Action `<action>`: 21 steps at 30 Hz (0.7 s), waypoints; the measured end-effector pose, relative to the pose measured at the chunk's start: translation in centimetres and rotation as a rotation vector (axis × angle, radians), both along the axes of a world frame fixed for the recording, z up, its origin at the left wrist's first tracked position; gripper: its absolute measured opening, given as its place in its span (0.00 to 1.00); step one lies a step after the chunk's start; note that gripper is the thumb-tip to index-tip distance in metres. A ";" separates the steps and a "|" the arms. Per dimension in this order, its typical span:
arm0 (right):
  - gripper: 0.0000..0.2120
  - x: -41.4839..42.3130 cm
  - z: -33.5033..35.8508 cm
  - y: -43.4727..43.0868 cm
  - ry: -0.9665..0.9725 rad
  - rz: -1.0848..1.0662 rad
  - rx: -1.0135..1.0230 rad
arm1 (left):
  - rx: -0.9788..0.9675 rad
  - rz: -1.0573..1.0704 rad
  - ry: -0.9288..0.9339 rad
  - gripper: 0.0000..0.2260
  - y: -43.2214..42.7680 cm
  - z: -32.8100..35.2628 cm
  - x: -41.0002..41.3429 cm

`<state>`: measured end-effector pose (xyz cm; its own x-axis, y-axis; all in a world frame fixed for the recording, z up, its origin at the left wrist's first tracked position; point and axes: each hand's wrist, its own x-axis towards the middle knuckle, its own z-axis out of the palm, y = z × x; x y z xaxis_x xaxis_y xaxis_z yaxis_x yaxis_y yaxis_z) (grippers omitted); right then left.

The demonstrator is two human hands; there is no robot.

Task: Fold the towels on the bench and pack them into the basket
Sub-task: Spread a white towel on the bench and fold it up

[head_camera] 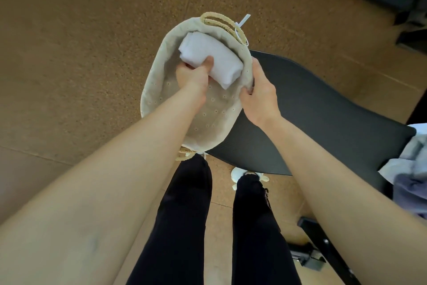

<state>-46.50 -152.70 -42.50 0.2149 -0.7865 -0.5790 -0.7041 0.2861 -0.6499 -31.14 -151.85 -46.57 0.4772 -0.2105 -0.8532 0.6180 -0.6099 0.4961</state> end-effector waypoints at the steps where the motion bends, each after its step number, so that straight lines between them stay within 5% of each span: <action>1: 0.28 0.1 0.0 0.0 -0.006 0.001 -0.006 | 0.076 -0.068 -0.142 0.32 0.0 0.2 -0.3; 3: 0.27 0.2 0.1 0.0 -0.014 0.000 -0.011 | 0.181 -0.181 -0.444 0.33 0.4 1.0 -0.8; 8: 0.29 0.2 0.1 0.2 -0.006 -0.012 0.002 | -0.136 -0.804 -1.070 0.17 3.7 1.2 -1.7; 13: 0.29 0.1 -0.3 0.2 -0.010 -0.001 -0.010 | -0.073 -1.136 -0.970 0.24 3.7 -0.4 -1.0; 21: 0.26 -0.3 -1.0 0.2 -0.103 -0.016 -0.052 | 0.084 -1.107 -0.831 0.31 1.0 -0.9 -1.5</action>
<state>-46.82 -152.48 -43.51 0.2585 -0.8187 -0.5128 -0.6281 0.2609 -0.7331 -32.66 -150.81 -47.42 0.4661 -0.7716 -0.4329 -0.6577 -0.6294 0.4138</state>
